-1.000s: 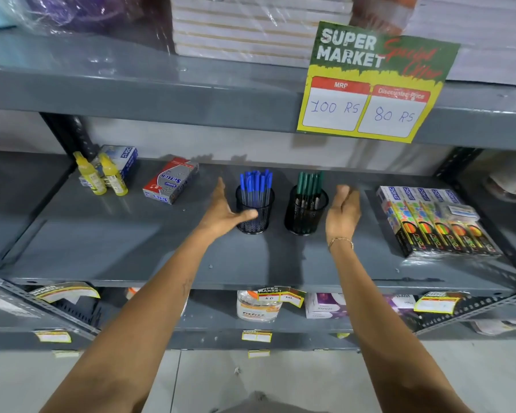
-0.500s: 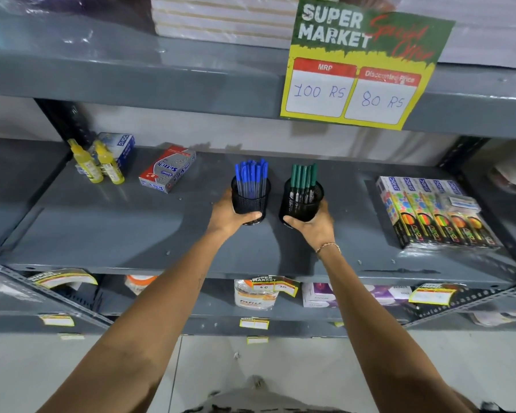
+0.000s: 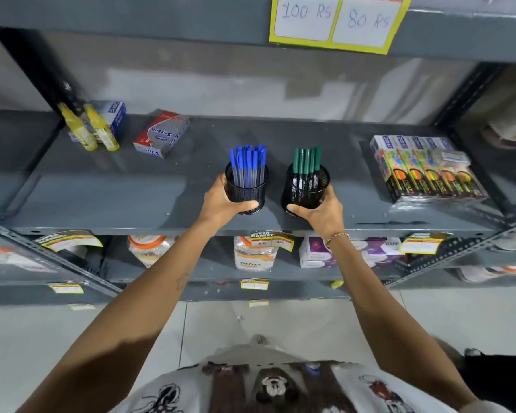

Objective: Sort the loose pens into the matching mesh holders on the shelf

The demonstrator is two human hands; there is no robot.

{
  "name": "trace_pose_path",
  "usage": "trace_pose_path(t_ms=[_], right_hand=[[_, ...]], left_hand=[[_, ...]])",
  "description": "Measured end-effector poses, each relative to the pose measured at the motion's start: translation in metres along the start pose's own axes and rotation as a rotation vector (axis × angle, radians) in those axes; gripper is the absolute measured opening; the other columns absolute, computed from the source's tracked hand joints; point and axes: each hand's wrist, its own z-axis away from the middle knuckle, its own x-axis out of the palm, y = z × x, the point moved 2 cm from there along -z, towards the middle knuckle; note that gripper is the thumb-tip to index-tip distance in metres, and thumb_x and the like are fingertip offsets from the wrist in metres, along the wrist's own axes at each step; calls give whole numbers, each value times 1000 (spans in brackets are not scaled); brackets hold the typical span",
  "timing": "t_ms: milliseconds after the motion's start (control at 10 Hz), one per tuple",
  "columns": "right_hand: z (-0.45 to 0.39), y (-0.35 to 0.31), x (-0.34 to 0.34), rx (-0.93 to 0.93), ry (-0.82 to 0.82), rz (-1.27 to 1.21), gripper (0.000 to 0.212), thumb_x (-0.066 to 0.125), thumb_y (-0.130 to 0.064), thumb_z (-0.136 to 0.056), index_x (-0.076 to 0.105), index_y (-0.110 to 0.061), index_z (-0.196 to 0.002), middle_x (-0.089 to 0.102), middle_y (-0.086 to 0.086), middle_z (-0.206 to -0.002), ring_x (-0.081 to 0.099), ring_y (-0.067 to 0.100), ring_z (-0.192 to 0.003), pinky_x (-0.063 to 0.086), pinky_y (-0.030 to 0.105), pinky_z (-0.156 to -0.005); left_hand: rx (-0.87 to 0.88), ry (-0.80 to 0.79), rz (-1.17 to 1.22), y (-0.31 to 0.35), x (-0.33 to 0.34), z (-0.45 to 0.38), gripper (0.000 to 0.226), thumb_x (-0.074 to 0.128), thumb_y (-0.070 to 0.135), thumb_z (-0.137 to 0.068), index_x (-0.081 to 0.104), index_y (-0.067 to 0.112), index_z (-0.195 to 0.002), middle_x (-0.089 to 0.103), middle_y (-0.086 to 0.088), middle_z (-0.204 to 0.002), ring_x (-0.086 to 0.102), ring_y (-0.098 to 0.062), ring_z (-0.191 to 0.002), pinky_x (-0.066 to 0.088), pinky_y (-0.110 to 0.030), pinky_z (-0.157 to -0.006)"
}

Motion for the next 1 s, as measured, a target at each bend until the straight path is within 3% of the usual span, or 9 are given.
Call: trace_pose_path(t_ms=[300,500,700,800,900,1000], right_hand=[[13,3,0,-13,-1,0,79,89,-22,-59,48,-17,-127,60,-9,-106,56,9,-100,47,23,-94],[14,3,-1,-28,-14,21,80,89,-24,-61,46,-17,-128,62,-1,-120,55,9,-102,45,24,-94],[14,5,-3,-70,-50,54,86,87,-29,-62,40,-18,-134,59,1,-128,55,18,-117,45,31,-99],[19,4,-6,-91,-84,30,86,85,-27,-65,38,-19,-137,59,-1,-127,53,12,-113,41,23,-96],[23,9,-12,-90,-139,18,89,84,-24,-67,33,-20,-140,55,-7,-125,47,4,-110,38,20,-94],[34,14,-17,-86,-108,6,99,80,-32,-71,19,-15,-148,37,-1,-149,37,13,-134,32,32,-110]], left_hand=[[10,-35,-22,5,1,16,77,87,25,-60,46,23,-126,59,5,-126,55,-15,-116,44,-34,-102],[7,-40,-33,7,2,23,79,87,24,-60,45,24,-127,58,4,-129,54,-15,-117,43,-34,-103],[18,-29,-24,6,6,29,81,86,24,-62,44,27,-131,59,9,-127,55,-16,-119,43,-39,-106],[16,-5,-62,10,8,36,84,84,24,-66,39,25,-136,57,3,-134,54,-19,-121,42,-43,-107],[19,2,-91,13,8,42,94,82,28,-69,27,24,-145,48,1,-143,48,-21,-130,38,-37,-108],[42,72,-149,23,8,56,108,72,44,-77,-2,19,-151,13,-5,-161,15,-25,-147,21,-44,-117]])
